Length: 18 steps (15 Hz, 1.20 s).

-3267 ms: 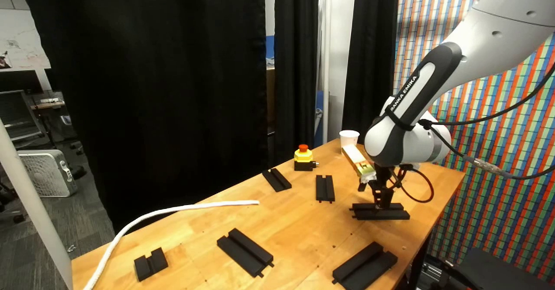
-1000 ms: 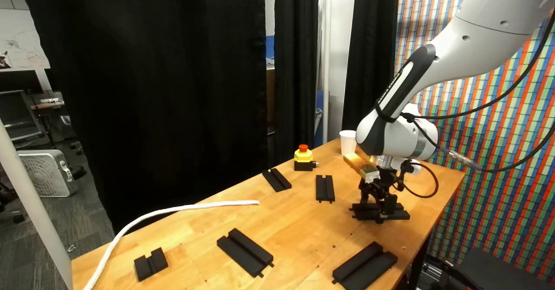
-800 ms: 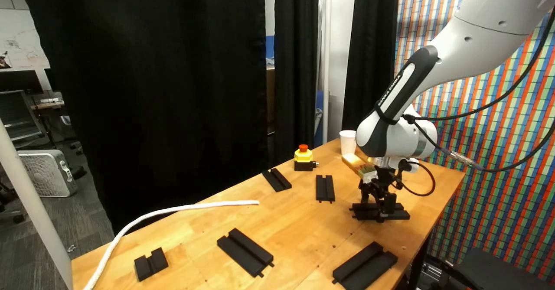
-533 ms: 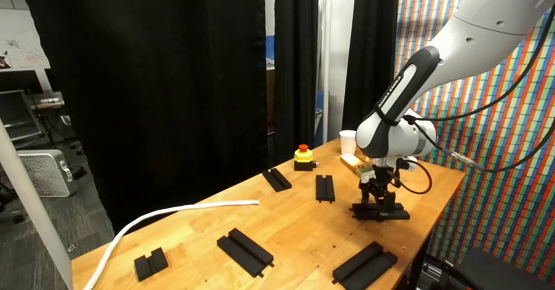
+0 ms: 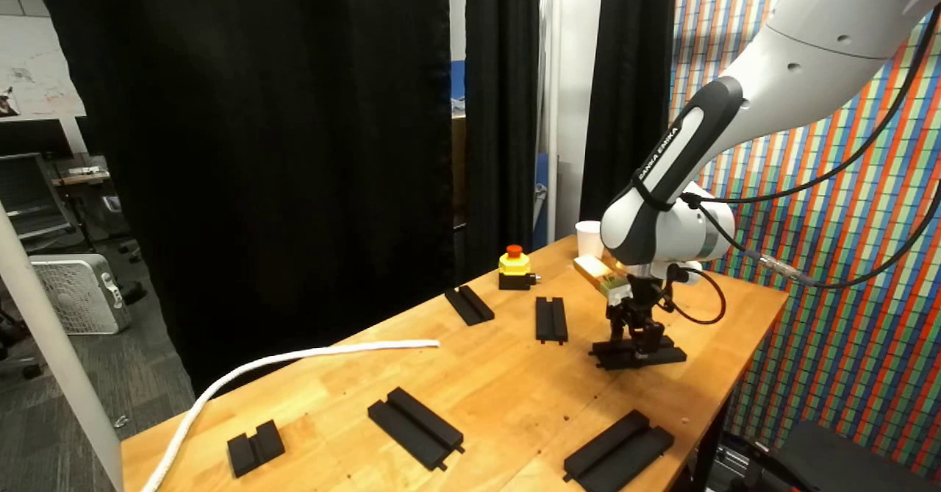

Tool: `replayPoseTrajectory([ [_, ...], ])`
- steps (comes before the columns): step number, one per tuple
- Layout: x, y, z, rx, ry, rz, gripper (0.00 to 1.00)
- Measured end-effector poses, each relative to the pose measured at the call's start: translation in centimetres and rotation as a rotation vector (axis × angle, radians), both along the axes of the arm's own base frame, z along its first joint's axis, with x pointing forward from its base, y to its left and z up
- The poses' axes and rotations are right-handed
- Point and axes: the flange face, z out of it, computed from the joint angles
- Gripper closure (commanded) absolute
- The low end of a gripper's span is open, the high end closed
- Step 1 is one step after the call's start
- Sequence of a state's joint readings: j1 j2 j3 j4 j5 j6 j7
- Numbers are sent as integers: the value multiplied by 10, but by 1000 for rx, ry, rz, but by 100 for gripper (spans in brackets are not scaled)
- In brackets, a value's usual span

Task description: Connect the pads

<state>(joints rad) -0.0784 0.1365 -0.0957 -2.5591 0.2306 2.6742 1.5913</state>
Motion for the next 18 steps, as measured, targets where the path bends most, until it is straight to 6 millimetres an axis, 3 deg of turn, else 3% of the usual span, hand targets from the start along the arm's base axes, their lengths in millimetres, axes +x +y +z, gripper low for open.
replayPoseTrajectory([
  [6,16,-1,11,-76,-45,278,54],
  [12,29,3,40,-137,-71,594,54],
  [18,37,34,67,-110,-171,906,54],
])
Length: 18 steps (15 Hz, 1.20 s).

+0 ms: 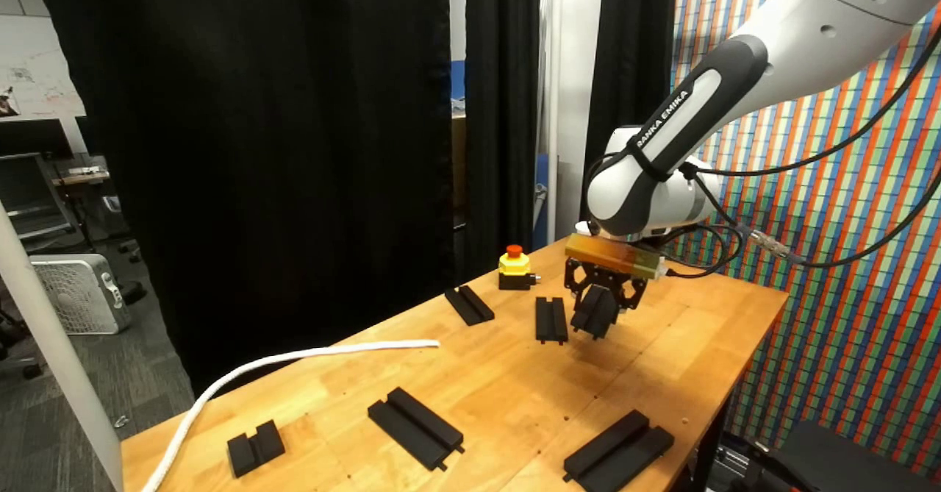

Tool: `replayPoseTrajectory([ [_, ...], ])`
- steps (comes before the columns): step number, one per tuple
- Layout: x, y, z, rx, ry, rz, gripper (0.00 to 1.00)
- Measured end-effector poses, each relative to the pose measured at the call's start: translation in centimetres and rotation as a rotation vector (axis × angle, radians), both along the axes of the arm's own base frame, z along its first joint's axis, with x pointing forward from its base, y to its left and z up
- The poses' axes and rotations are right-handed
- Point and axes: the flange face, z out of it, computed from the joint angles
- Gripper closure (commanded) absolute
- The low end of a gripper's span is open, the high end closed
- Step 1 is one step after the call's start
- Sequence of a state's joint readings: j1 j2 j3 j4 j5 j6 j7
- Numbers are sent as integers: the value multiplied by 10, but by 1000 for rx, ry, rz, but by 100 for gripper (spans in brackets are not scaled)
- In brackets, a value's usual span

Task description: Connect the pads

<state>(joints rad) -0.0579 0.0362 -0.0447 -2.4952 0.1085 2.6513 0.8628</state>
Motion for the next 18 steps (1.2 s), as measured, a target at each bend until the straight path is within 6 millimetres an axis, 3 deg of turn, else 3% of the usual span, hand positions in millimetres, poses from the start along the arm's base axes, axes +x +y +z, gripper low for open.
replayPoseTrajectory([
  [10,-6,75,-6,139,17,505,54],
  [18,5,93,-26,196,115,543,54],
])
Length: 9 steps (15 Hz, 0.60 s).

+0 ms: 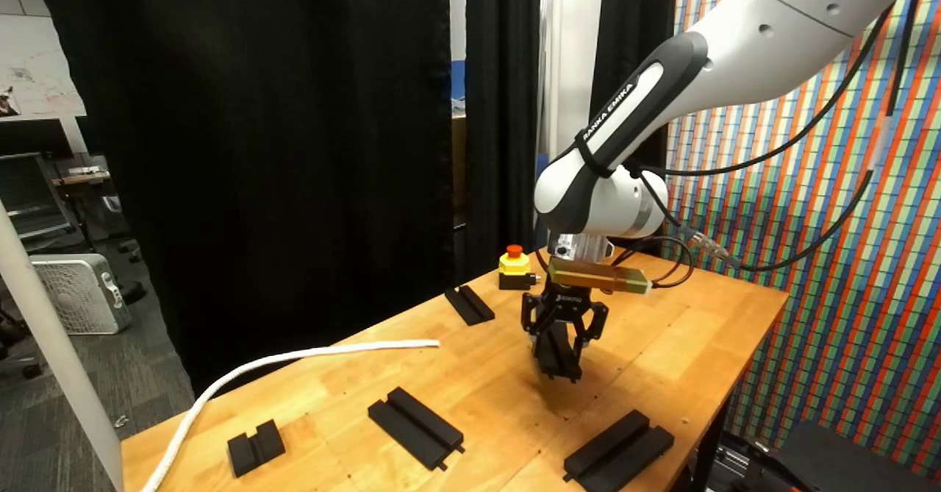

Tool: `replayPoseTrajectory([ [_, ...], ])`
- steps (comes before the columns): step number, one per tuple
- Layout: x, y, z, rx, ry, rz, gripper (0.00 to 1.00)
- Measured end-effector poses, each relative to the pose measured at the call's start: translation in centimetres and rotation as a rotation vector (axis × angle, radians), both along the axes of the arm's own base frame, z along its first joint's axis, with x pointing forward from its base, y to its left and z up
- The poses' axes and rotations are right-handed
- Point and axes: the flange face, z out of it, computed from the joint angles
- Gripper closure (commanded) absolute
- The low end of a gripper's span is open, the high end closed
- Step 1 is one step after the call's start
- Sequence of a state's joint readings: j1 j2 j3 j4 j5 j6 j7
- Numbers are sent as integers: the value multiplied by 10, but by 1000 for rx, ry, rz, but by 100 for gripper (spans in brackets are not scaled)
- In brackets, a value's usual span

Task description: Connect the pads

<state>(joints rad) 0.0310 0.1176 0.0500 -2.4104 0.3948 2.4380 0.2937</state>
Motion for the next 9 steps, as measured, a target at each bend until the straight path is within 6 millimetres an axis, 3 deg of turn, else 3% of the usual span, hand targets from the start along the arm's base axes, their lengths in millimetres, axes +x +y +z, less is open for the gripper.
replayPoseTrajectory([
  [4,13,13,-13,-16,39,-63,54],
  [9,24,44,-24,-52,91,-165,54],
])
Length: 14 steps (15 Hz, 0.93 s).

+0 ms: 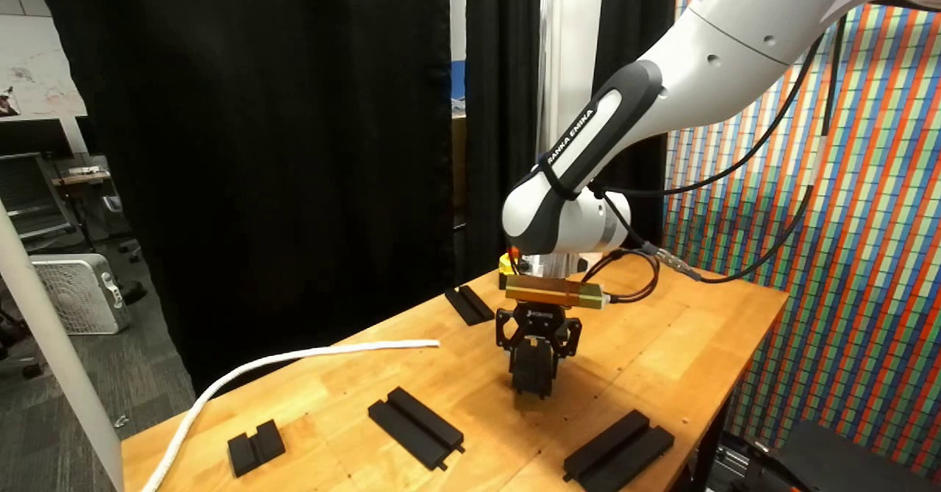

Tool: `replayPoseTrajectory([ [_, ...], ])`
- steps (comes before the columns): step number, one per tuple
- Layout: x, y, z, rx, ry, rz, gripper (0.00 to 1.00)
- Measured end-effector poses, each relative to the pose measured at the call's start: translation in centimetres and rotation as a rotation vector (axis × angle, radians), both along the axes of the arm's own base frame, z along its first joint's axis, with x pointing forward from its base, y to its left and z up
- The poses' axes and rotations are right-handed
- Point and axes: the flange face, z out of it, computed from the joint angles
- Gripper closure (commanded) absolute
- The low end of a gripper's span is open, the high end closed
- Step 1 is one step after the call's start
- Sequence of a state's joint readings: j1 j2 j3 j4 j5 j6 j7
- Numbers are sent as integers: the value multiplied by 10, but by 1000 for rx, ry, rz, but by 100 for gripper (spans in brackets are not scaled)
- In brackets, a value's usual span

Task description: Connect the pads

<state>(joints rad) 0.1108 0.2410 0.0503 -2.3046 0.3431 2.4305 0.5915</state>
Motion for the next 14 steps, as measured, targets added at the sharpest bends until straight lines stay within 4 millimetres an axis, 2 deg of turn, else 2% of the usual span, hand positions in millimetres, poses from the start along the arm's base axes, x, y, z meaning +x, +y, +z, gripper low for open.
replayPoseTrajectory([
  [6,3,27,4,-54,38,-72,54],
  [14,-4,50,4,-158,58,-103,54],
])
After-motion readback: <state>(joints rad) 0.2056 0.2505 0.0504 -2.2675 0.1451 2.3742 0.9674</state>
